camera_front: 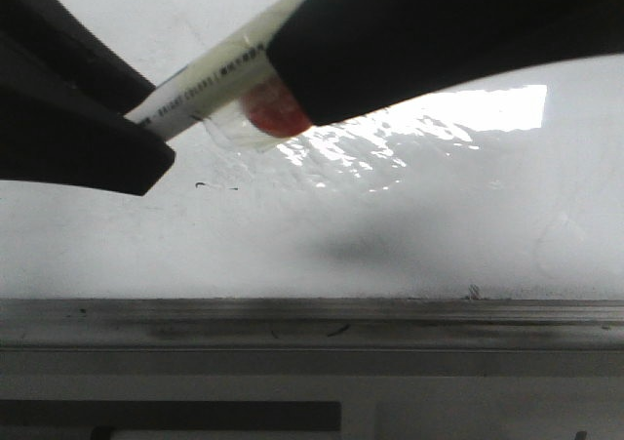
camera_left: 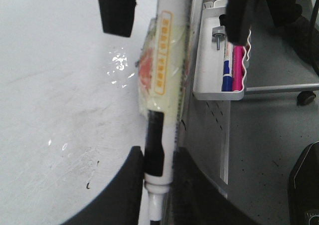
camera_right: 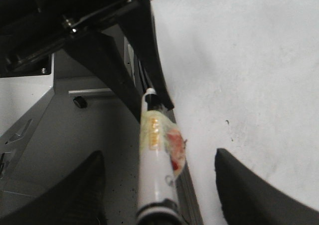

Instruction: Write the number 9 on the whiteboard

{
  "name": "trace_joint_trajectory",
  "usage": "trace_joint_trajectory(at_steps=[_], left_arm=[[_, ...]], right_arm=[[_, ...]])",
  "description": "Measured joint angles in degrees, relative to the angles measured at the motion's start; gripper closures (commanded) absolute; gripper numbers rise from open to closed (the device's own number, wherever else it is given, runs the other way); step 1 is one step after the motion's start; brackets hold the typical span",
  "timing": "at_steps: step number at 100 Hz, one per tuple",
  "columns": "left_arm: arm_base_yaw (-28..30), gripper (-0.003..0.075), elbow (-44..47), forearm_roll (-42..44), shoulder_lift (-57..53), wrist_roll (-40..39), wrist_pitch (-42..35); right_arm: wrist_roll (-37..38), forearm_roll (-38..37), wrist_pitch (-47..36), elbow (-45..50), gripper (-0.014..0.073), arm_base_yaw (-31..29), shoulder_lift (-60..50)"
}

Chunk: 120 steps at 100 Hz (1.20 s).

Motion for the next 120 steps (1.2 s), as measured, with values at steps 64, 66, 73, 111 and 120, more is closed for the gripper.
trace_joint_trajectory(at_steps=[64, 66, 73, 111, 120], left_arm=[[0.0, 0.0741, 0.0, 0.31, 0.0, 0.0, 0.0], [0.0, 0.0741, 0.0, 0.43, 0.0, 0.0, 0.1], [0.11, 0.0741, 0.0, 0.65, 0.0, 0.0, 0.1], [0.24, 0.0741, 0.0, 1.01, 0.0, 0.0, 1.25], [0.24, 0.0741, 0.0, 1.01, 0.0, 0.0, 1.25]], right_arm=[[0.0, 0.48, -10.2, 0.0, 0.0171, 8.26, 4.69], [0.0, 0.57, -10.31, 0.0, 0.0173, 8.26, 4.83], [0.0, 0.7, -10.43, 0.0, 0.0185, 8.26, 5.17], [0.0, 1.27, -11.12, 0.0, 0.0527, 8.26, 5.6], [0.0, 1.27, -11.01, 0.0, 0.0568, 8.26, 5.6]])
